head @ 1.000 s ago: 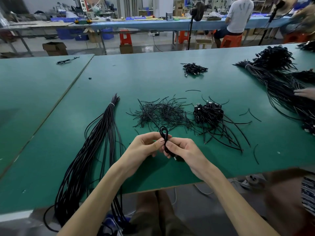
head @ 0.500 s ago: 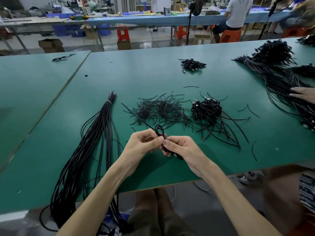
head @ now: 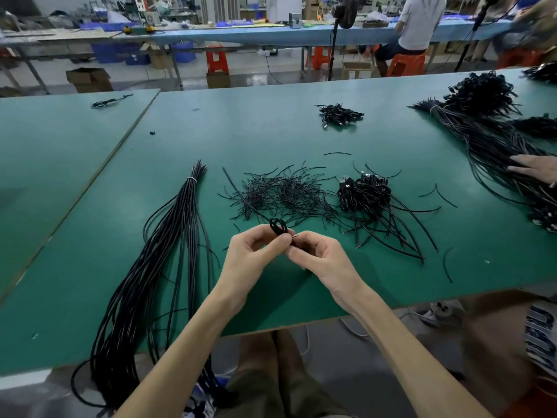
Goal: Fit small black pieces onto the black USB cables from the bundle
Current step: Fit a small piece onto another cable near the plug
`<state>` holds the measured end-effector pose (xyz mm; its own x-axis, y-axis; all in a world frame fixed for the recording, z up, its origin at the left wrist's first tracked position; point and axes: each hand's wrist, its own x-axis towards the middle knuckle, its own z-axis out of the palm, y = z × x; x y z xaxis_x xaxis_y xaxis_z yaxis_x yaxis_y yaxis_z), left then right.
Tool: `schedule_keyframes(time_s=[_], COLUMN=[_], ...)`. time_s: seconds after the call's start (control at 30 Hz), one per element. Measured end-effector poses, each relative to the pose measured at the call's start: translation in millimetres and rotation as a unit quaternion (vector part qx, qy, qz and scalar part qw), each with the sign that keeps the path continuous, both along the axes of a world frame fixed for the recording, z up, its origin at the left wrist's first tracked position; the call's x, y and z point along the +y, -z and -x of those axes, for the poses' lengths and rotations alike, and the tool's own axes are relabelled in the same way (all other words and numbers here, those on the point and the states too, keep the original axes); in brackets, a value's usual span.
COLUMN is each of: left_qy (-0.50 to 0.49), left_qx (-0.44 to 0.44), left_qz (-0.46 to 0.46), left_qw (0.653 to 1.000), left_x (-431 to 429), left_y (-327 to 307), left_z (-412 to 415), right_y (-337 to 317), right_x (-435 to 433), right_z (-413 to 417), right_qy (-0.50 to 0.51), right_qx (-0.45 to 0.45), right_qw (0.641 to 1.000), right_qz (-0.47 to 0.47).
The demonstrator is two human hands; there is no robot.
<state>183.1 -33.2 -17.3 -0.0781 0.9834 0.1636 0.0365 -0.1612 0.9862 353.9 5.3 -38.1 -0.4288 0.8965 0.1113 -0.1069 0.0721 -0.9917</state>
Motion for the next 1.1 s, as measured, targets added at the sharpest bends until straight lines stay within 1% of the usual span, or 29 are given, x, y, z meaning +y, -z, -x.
schedule_keyframes(time_s=[0.07, 0.17, 0.27, 0.4, 0.47, 0.53, 0.6, 0.67, 0.73, 0.8, 0.9, 1.1], left_qy=[0.002, -0.015, -0.044, -0.112, -0.132, -0.146, -0.153, -0.146, -0.151, -0.161, -0.167, -0.173], left_qx=[0.013, 0.065, 0.119, 0.156, 0.171, 0.182, 0.177, 0.169, 0.179, 0.184, 0.159, 0.120], left_qz=[0.007, 0.012, 0.001, -0.013, -0.008, 0.010, 0.038, 0.056, 0.046, 0.032, 0.031, 0.035], left_qw=[1.000, 0.998, 0.992, 0.981, 0.976, 0.972, 0.971, 0.973, 0.971, 0.969, 0.972, 0.977], left_x=[-0.7, -0.3, 1.9, 4.8, 5.7, 7.4, 9.2, 10.3, 10.8, 10.3, 8.6, 6.3], left_y=[-1.2, -3.3, -3.5, 0.7, 1.9, 3.5, 5.3, 4.9, 3.5, 2.9, 3.0, 0.9], left_z=[5.4, 6.5, -0.3, -13.8, -18.5, -21.3, -23.8, -26.4, -26.9, -25.4, -21.3, -8.2], right_y=[-1.5, -3.1, -1.7, -2.0, -3.4, -3.9, -3.7, -4.0, -3.8, -3.4, -2.4, 0.1], right_x=[-1.4, -3.6, -2.9, -3.8, -4.6, -5.9, -8.4, -10.1, -10.6, -11.1, -12.8, -10.4], right_z=[1.1, 3.4, 4.1, 4.6, 5.0, 6.7, 9.2, 10.5, 11.1, 12.6, 15.7, 15.8], right_qy=[-0.015, -0.012, 0.031, 0.082, 0.110, 0.141, 0.169, 0.189, 0.199, 0.195, 0.164, 0.139], right_qx=[-0.013, -0.039, -0.046, -0.043, -0.071, -0.134, -0.178, -0.188, -0.193, -0.200, -0.218, -0.200], right_qw=[1.000, 0.999, 0.998, 0.995, 0.990, 0.975, 0.956, 0.944, 0.938, 0.936, 0.937, 0.952], right_qz=[-0.008, -0.029, -0.028, -0.030, -0.053, -0.108, -0.163, -0.196, -0.209, -0.214, -0.220, -0.187])
